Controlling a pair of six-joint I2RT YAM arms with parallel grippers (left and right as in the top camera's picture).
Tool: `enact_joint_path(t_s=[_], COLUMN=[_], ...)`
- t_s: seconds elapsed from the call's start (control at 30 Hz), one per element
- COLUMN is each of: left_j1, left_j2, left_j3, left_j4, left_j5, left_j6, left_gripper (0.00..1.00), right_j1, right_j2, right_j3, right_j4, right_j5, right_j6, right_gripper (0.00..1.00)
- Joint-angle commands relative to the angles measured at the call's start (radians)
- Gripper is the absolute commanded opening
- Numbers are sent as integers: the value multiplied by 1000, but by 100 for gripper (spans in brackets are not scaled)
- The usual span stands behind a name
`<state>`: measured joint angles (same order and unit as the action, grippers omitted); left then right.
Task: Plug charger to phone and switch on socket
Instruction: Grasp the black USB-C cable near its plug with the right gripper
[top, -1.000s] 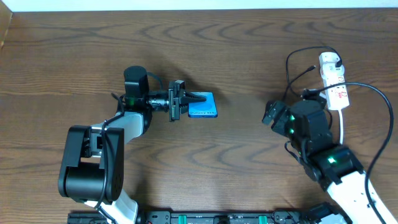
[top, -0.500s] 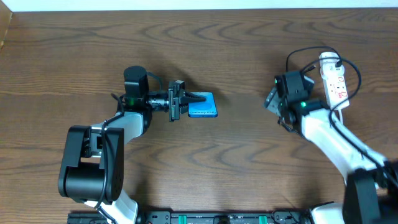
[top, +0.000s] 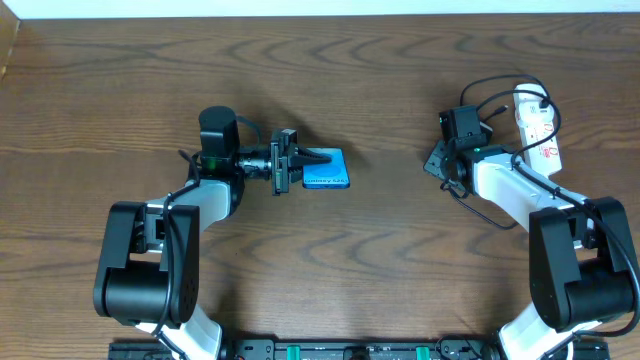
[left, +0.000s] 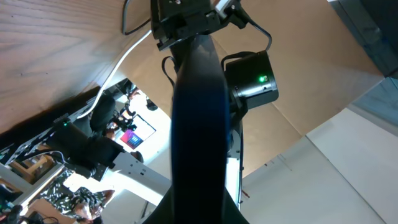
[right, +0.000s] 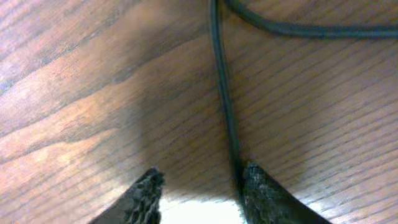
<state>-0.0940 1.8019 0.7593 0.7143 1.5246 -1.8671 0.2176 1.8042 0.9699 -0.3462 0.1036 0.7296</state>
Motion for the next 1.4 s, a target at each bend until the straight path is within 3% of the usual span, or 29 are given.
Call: enact_joint_path(t_s=[0.0, 0.1, 0.2, 0.37, 0.47, 0.6, 0.67, 0.9, 1.13, 1.37], left_j1=[5, 5, 5, 5, 5, 5, 5, 5, 5, 5], left_j2=[-6, -6, -6, -6, -6, -6, -6, -6, -6, -6], left_j3=[28, 28, 28, 28, 28, 28, 28, 28, 28, 28], left_j4=[6, 6, 6, 6, 6, 6, 6, 6, 6, 6], left_j5=[35, 35, 35, 34, 34, 34, 35, 34, 35, 35], left_j6=[-12, -12, -12, -12, -12, -12, -12, -12, -12, -12], left_gripper=[8, 8, 8, 8, 8, 7, 7, 8, 7, 7], right_j1=[-6, -6, 3, 51, 82, 99, 92, 29, 4, 8], right_j2=[19, 20, 19, 19, 19, 19, 19, 19, 31, 83], right_j3=[3, 3, 3, -6, -14, -11, 10, 169, 185, 185], right_j4=[-5, -14, -84, -291, -365, -349, -327, -284, -104, -61], right_j5=[-141, -341, -458, -409, -303, -198, -168, -117, -66, -60], right_j6=[-101, -273, -377, -430, -370, -291, -249, -81, 101, 108], right_gripper=[23, 6, 4, 1, 13, 55, 70, 78, 72, 70])
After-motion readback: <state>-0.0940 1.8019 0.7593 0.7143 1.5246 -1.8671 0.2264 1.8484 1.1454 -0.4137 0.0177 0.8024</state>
